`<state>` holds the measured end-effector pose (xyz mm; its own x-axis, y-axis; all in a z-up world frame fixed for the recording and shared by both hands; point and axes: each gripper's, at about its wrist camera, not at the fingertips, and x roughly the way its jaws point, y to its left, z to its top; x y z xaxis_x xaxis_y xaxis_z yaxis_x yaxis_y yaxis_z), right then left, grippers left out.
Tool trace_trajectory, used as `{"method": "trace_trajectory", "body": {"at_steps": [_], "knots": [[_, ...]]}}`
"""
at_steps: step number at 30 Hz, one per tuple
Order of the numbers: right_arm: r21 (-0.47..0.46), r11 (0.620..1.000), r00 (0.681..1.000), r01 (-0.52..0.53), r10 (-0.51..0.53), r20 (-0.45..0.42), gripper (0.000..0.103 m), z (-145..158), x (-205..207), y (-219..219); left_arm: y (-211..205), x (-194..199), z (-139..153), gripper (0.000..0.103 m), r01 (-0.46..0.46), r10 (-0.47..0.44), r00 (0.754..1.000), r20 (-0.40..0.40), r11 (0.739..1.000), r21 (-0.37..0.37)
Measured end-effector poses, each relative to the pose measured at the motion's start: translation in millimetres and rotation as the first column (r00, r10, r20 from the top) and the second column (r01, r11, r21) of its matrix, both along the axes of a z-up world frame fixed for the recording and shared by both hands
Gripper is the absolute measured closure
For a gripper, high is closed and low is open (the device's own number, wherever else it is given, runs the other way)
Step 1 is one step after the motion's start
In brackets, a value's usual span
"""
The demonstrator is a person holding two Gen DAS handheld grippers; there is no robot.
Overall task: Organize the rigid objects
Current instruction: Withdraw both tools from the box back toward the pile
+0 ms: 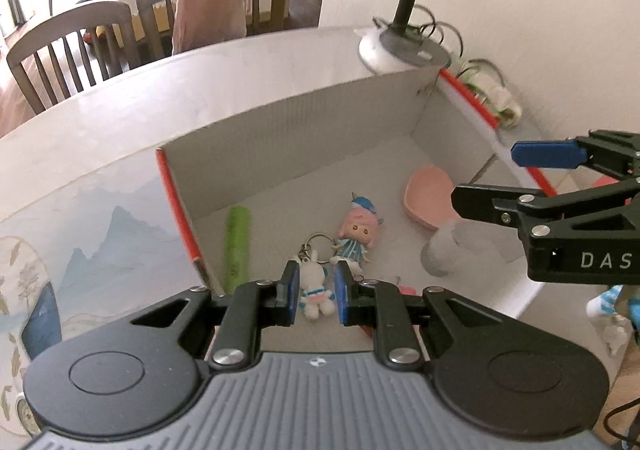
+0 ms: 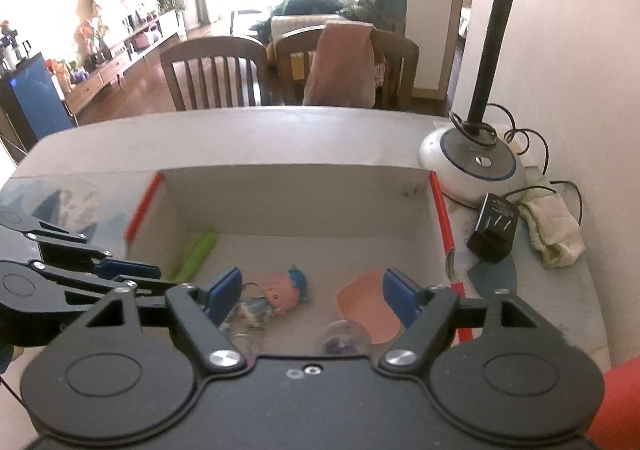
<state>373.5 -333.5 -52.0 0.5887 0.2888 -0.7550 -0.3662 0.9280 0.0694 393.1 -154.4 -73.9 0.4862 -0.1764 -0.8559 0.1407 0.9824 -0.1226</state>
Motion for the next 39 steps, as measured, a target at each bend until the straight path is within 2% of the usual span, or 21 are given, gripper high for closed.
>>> {"method": "trace_trajectory", "body": {"at_steps": [11,19,34,39], "knots": [[0.092,0.995,0.997,-0.038,0.031,0.076,0.022,31.0,-55.2,22.9,34.4,-56.0,35.9,0.085,-0.002,0.011,0.993,0.121,0.998,-0.068],[0.128,0.99,0.995,-0.064,0.053,0.088,0.02,36.5,-89.3,53.1,70.3,-98.5,43.7,0.085,-0.015,0.029,0.988,0.149,0.995,-0.098],[0.166,0.978,0.991,-0.129,0.122,0.053,0.014,16.1,-151.5,136.8,165.0,-179.0,37.1,0.085,-0.099,0.118,0.976,0.183,0.989,-0.113],[0.172,0.973,0.988,-0.151,0.146,0.041,0.011,6.9,-168.6,162.7,196.7,-203.2,23.5,0.085,-0.123,0.138,0.978,0.156,0.987,-0.102]]}}
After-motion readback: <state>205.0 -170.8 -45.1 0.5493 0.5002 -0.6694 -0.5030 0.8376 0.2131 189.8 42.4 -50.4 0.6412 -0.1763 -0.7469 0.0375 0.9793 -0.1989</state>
